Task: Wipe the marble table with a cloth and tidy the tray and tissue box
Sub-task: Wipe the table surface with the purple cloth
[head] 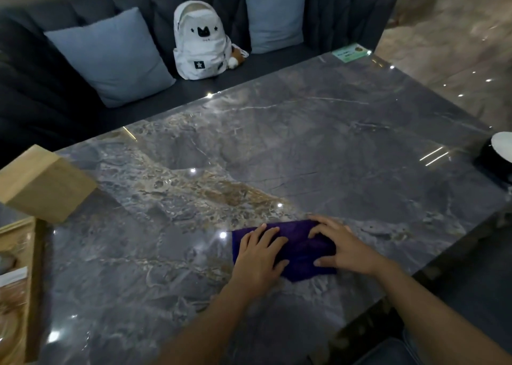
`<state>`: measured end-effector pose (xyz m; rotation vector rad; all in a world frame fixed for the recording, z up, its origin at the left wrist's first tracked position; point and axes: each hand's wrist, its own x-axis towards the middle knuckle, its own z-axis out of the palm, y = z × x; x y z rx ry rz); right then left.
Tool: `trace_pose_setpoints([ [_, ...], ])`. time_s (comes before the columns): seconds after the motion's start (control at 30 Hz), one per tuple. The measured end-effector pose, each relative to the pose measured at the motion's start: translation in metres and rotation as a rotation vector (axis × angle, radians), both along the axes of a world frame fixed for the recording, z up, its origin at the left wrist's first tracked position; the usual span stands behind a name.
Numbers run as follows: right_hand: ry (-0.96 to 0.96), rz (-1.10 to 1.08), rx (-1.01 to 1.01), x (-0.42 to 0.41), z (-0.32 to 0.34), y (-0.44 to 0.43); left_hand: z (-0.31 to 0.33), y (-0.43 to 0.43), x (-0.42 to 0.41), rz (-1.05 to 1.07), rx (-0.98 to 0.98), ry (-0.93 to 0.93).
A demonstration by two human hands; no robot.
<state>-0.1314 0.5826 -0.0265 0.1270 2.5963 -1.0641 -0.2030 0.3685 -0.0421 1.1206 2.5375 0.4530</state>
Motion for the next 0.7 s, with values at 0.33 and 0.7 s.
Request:
trace_pose_setpoints([
  [0.33, -0.132, -0.105, -0.223, -0.023, 0.012, 0.016, 0.012, 0.015, -0.002, 0.068, -0.048, -0.018],
  [0.7, -0.073, -0.045, -0.187, -0.053, 0.032, 0.012, 0.028, 0.055, -0.008, 0.033, 0.095, -0.041],
])
